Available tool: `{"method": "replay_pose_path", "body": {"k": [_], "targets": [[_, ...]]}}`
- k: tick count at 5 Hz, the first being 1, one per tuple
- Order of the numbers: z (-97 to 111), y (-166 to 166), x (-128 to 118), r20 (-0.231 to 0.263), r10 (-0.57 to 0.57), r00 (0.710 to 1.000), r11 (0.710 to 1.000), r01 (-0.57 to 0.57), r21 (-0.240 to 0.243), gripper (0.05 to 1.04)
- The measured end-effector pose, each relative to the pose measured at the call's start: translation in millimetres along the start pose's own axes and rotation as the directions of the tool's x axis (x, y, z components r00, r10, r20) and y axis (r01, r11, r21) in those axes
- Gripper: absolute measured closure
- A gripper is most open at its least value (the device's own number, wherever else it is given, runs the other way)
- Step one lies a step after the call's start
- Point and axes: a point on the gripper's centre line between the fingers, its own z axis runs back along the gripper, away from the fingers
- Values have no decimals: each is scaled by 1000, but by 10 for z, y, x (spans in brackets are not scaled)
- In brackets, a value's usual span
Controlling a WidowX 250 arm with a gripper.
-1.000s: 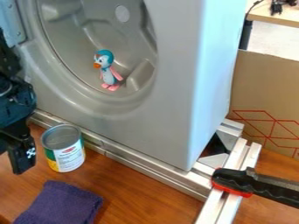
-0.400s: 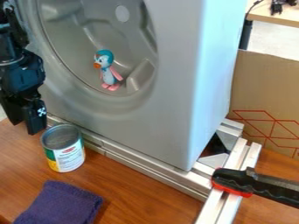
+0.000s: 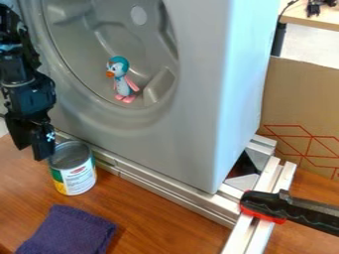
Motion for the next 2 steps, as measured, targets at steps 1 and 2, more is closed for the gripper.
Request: {"method": "replay_pose_path", "body": {"k": [1, 2], "targets": [[-48, 49, -4, 4, 1, 1000, 999, -1, 42, 83], [-43, -20, 106, 79, 16, 997, 1000, -15, -6, 83]]}}
